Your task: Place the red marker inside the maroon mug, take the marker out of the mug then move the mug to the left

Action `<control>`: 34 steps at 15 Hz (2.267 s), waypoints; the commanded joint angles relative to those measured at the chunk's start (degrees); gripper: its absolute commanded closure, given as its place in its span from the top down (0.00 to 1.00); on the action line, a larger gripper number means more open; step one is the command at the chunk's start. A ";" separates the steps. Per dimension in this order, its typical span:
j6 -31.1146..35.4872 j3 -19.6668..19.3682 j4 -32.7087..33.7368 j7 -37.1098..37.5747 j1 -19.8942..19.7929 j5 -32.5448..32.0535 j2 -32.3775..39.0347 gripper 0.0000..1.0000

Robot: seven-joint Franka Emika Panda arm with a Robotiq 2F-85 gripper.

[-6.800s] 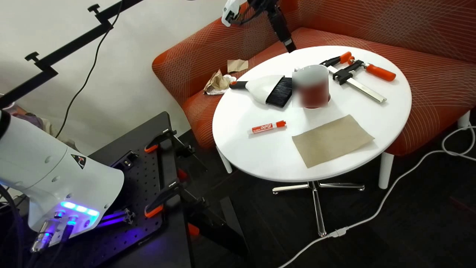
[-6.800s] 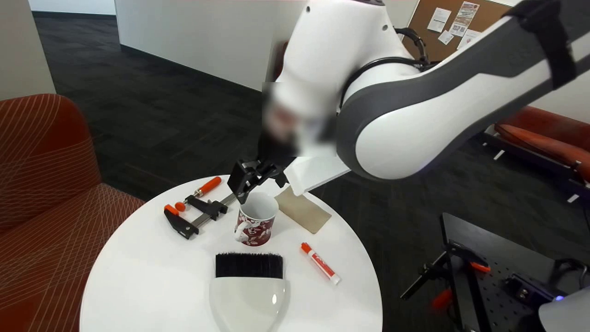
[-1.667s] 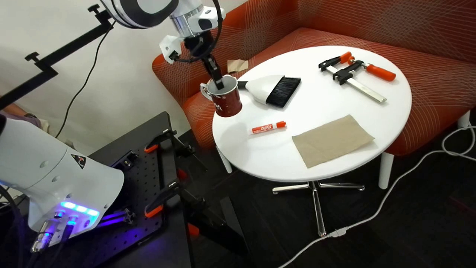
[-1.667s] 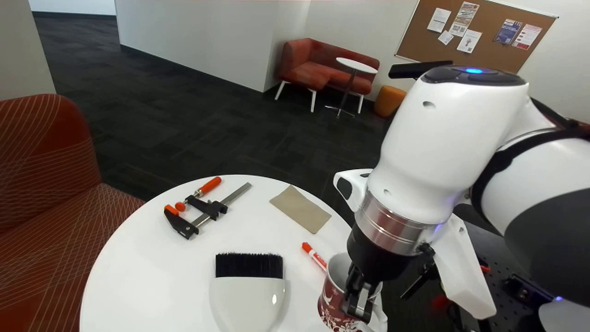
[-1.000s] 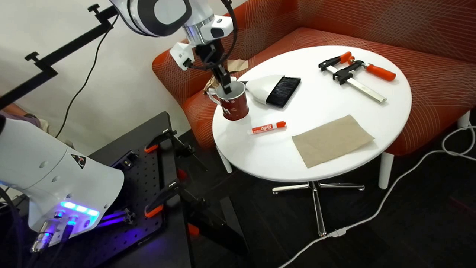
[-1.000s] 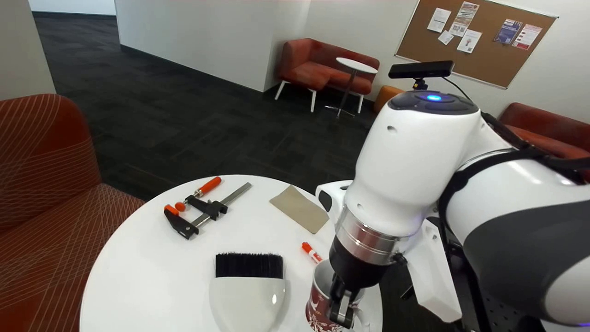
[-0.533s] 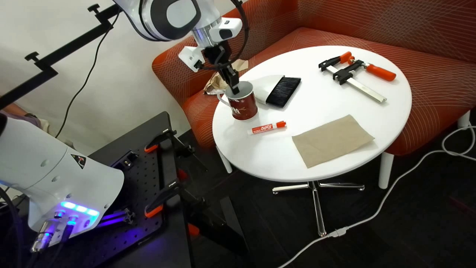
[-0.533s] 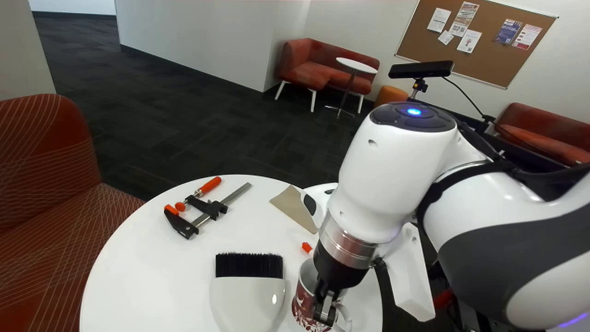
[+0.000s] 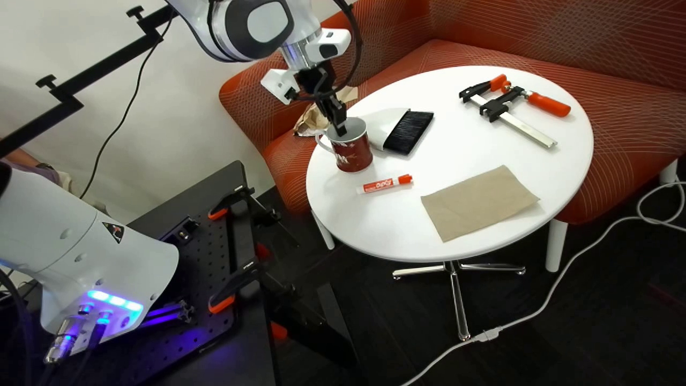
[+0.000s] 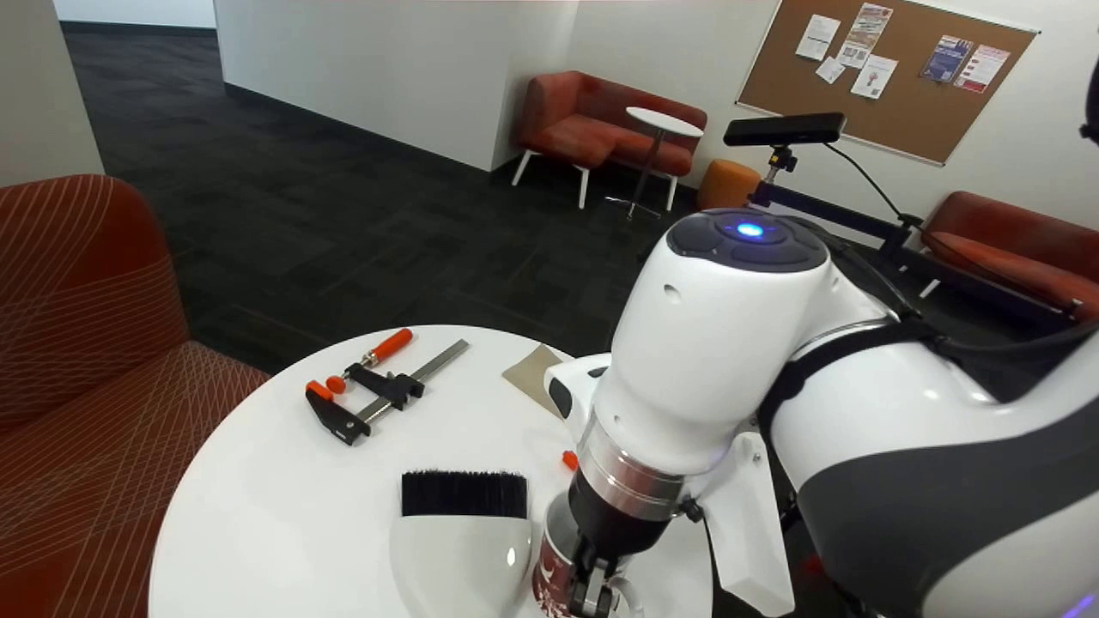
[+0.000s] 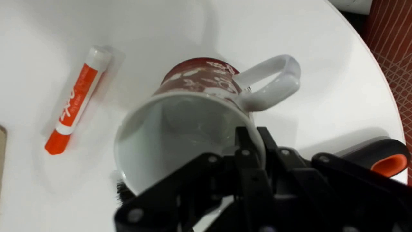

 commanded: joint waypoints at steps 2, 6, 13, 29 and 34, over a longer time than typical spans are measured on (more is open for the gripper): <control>-0.28 -0.44 0.84 0.31 0.60 -0.34 0.16 0.02; -0.61 -0.28 1.17 0.14 0.55 -0.27 0.45 0.02; -0.68 -0.84 0.90 0.70 1.44 -0.75 -0.29 0.51; -1.21 -3.56 -7.98 7.03 2.50 -6.84 -18.09 1.00; -0.48 -1.48 -6.89 6.10 0.47 -6.76 -17.12 1.00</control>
